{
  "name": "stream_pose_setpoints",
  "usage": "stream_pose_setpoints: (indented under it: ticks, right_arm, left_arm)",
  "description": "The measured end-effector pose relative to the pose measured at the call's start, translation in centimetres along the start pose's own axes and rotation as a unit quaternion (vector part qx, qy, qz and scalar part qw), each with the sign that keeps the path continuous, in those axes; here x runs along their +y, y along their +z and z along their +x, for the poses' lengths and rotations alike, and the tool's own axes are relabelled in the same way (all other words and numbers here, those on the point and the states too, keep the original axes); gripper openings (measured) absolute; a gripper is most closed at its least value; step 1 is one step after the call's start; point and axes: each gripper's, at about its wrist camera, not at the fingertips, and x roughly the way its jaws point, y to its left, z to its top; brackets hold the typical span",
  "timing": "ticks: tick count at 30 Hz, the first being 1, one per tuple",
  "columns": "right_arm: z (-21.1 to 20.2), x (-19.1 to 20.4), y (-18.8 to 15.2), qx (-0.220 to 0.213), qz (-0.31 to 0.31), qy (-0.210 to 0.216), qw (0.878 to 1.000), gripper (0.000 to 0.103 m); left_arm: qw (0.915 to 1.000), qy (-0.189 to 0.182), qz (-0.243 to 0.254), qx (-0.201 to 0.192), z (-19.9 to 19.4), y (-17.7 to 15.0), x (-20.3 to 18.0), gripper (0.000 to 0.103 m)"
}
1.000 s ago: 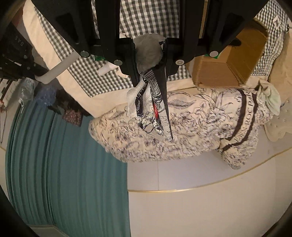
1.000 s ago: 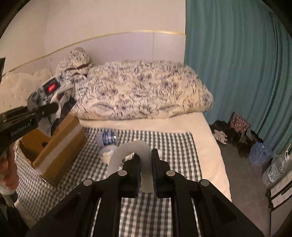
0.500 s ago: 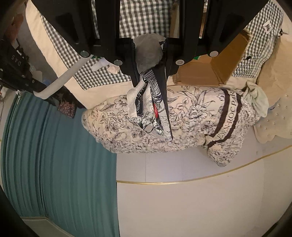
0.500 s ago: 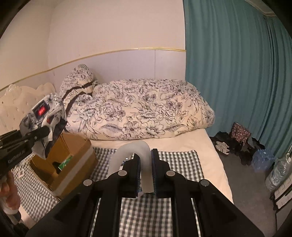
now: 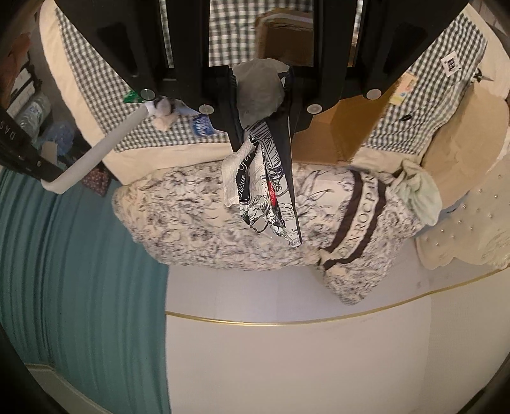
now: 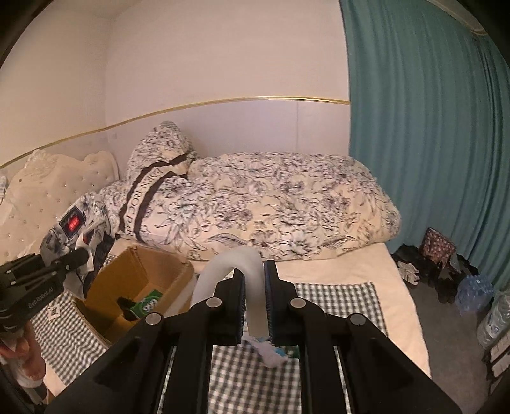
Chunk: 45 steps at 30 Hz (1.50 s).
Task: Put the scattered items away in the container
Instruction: 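Carry the snack bag and white strip with both tools over the cardboard box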
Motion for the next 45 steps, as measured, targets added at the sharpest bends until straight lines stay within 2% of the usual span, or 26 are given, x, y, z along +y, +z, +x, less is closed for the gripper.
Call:
stream_pose_setpoints:
  ticks: [14, 25, 45]
  right_arm:
    - [5.1, 7.1, -0.2, 0.019, -0.034, 0.051, 0.998, 0.01]
    - [9.2, 12.0, 0.0, 0.035, -0.056, 0.078, 0.995, 0.01]
    - [16.3, 19.4, -2.5, 0.089, -0.094, 0.113, 0.985, 0.01]
  left_arm:
    - [0.9986, 0.036, -0.03, 0.023, 2.3, -1.4, 6.1, 0.022]
    - [0.9974, 0.034, -0.04, 0.048, 5.6, -2.5, 8.9, 0.022]
    - [0.9912, 0.041, -0.065, 0.108, 10.3, -6.7, 14.4, 0.022]
